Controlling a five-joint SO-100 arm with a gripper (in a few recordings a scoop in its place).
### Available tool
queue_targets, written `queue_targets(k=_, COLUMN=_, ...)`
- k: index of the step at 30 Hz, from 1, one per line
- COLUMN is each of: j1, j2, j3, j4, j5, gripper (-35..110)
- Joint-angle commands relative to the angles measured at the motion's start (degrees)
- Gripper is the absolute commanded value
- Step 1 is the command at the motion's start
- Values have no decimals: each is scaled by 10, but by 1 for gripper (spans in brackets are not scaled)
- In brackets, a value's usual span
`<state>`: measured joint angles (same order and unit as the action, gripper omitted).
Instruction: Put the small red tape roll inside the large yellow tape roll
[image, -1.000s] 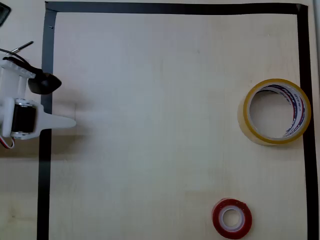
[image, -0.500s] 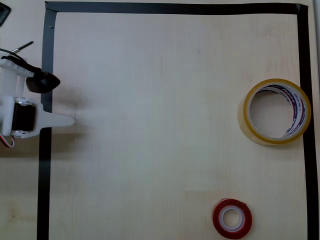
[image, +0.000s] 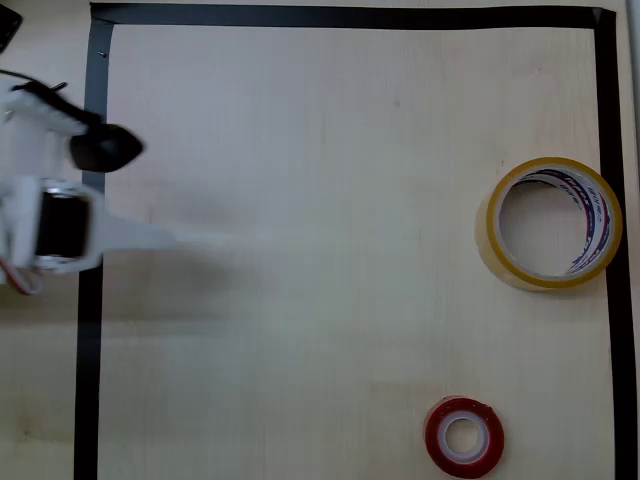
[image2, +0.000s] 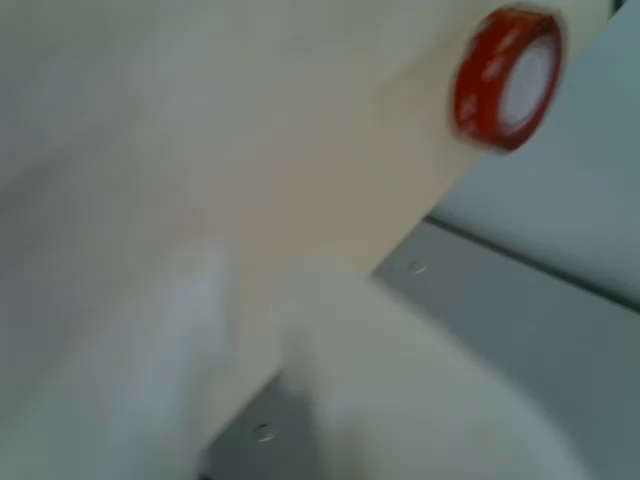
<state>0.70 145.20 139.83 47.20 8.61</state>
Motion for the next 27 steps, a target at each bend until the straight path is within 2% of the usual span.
queue_targets(k=1, j1=15, j2=-193, j3=-230, j4=-34, j5=5, gripper=0)
queue_targets(k=8, j1=33, j2=-375, j3=-360, j4=-156, j5=16, gripper=0)
queue_targets(k=18, j1=78, j2=-461, j3=-417, j4=-295, j5=81, gripper=0)
queue_targets(k=27, j1=125, j2=-583, j3=-546, j4=-323, j5=103, gripper=0)
